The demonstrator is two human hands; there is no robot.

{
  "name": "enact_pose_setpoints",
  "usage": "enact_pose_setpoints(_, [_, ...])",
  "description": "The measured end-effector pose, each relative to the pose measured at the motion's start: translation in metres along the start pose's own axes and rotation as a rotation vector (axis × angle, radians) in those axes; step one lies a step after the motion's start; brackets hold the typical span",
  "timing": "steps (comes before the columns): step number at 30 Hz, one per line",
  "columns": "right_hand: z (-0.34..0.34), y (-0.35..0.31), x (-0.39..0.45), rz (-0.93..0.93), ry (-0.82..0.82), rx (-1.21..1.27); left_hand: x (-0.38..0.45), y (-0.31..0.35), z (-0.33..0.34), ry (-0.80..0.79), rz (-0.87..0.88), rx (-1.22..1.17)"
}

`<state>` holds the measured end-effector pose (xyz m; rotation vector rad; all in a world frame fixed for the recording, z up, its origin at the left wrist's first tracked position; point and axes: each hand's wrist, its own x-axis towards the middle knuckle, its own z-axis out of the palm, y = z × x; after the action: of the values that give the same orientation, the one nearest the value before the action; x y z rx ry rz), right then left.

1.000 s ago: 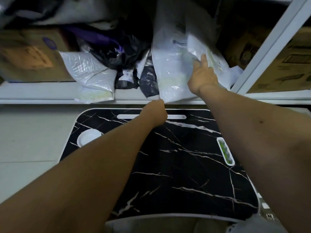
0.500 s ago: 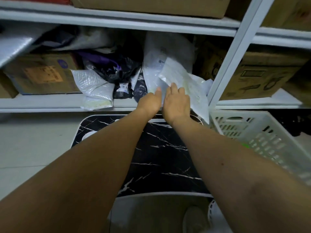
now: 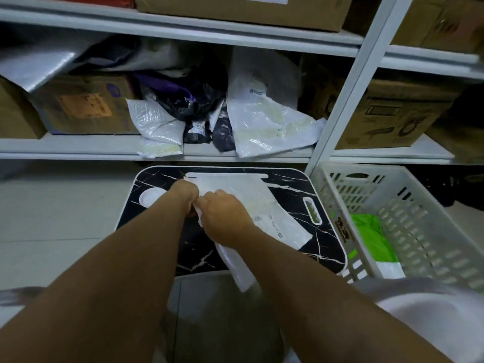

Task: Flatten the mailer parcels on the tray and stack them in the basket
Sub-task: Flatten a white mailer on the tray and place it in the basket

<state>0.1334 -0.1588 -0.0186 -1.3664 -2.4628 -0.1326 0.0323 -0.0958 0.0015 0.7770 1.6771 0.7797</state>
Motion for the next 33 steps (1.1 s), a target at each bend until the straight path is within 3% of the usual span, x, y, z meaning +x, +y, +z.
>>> enact_pose_setpoints(1, [0.005, 0.002, -0.002, 0.053, -0.052, 0.012, 0.0, 0.0, -0.005, 0.073, -0.066, -0.045])
enact_pose_setpoints(2, [0.008, 0.007, -0.005, 0.105, -0.1, -0.004, -0.004, -0.001, -0.008, 0.105, -0.096, 0.202])
enact_pose_setpoints(3, [0.014, 0.013, -0.006, 0.155, -0.133, -0.027, 0.0, -0.008, -0.011, 0.177, 0.005, 0.451])
enact_pose_setpoints(4, [0.018, 0.019, -0.009, 0.203, -0.166, -0.044, 0.006, -0.01, -0.014, 0.233, 0.085, 0.45])
enact_pose_setpoints(6, [0.029, 0.026, -0.013, 0.293, -0.282, -0.07, 0.017, -0.019, -0.019, 0.334, 0.034, 0.13])
enact_pose_setpoints(8, [0.044, 0.032, -0.018, 0.365, -0.391, -0.076, 0.022, -0.025, -0.018, 0.415, 0.11, 0.094])
enact_pose_setpoints(9, [0.053, 0.035, -0.02, 0.398, -0.428, -0.059, 0.029, -0.026, -0.014, 0.375, 0.146, 0.151])
enact_pose_setpoints(12, [0.074, 0.043, -0.024, 0.49, -0.502, 0.01, 0.044, -0.039, 0.002, 0.286, 0.401, 0.629])
enact_pose_setpoints(14, [0.08, 0.041, -0.028, 0.507, -0.44, -0.019, 0.042, -0.062, 0.015, 0.289, 0.58, 1.133])
enact_pose_setpoints(16, [0.081, 0.033, -0.033, 0.483, -0.365, -0.061, 0.033, -0.094, 0.026, 0.231, 0.658, 1.355])
enact_pose_setpoints(19, [0.087, 0.028, -0.047, 0.401, -0.38, -0.097, 0.018, -0.128, 0.029, 0.166, 0.566, 1.431])
enact_pose_setpoints(23, [0.101, 0.032, -0.074, 0.383, -0.521, -0.118, 0.016, -0.162, 0.026, 0.144, 0.62, 1.414])
enact_pose_setpoints(29, [0.107, 0.034, -0.074, 0.411, -0.523, -0.061, 0.017, -0.163, 0.028, 0.089, 0.571, 1.363])
enact_pose_setpoints(33, [0.098, 0.039, -0.051, 0.385, -0.226, -0.107, 0.014, -0.138, 0.04, 0.242, 0.635, 1.278])
